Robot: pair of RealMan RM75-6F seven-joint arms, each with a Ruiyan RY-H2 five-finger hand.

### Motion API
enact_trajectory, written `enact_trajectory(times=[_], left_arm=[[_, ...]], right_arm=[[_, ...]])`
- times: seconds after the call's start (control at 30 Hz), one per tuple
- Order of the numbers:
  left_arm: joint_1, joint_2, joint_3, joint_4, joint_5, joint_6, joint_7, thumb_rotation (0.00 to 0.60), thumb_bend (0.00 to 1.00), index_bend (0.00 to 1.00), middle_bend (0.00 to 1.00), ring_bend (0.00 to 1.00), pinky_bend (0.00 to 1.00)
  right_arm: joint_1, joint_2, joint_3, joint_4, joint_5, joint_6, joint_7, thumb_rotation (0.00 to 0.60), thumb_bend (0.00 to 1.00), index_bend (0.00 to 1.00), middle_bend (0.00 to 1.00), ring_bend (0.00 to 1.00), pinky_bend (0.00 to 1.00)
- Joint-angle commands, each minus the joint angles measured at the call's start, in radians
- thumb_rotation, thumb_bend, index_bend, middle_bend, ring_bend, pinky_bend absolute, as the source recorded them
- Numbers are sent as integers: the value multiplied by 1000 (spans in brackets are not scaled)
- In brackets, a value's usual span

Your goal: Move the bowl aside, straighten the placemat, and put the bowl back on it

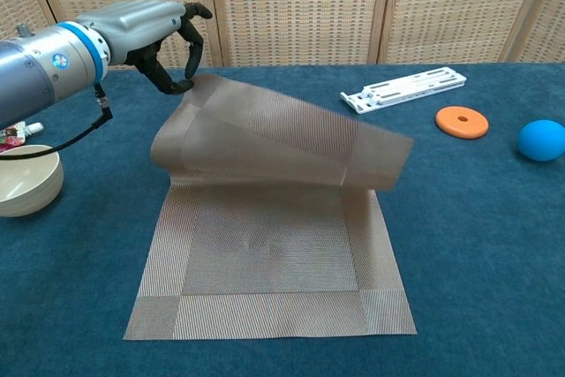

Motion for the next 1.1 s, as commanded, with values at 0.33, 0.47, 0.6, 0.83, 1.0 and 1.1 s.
enact_trajectory(times=[0.33, 0.47, 0.6, 0.83, 1.0, 1.1], left_arm=[[-145, -48, -60, 277, -143, -31, -8, 600, 409, 593, 0, 0, 0], [-169, -64, -54, 352, -187, -49, -9, 600, 319, 389, 0, 0, 0], [-162, -63, -24, 382, -213, -64, -15, 600, 145, 67, 0, 0, 0], [-119, -30, 15, 343, -178, -37, -93, 600, 139, 14, 0, 0, 0], [-50, 39, 53, 227, -133, 7, -176, 600, 139, 14, 0, 0, 0], [60, 130, 119, 64, -56, 117, -221, 600, 139, 14, 0, 0, 0]], right_arm=[[2, -7, 16, 23, 32, -10, -1, 600, 138, 127, 0, 0, 0], [6, -12, 17, 28, 38, -19, -8, 600, 138, 128, 0, 0, 0], [7, -15, 16, 31, 42, -24, -16, 600, 139, 127, 0, 0, 0], [9, -21, 10, 31, 36, -27, -28, 600, 138, 128, 0, 0, 0], [11, -24, 4, 30, 28, -30, -35, 600, 137, 128, 0, 0, 0], [11, -29, -5, 30, 15, -29, -44, 600, 136, 127, 0, 0, 0]])
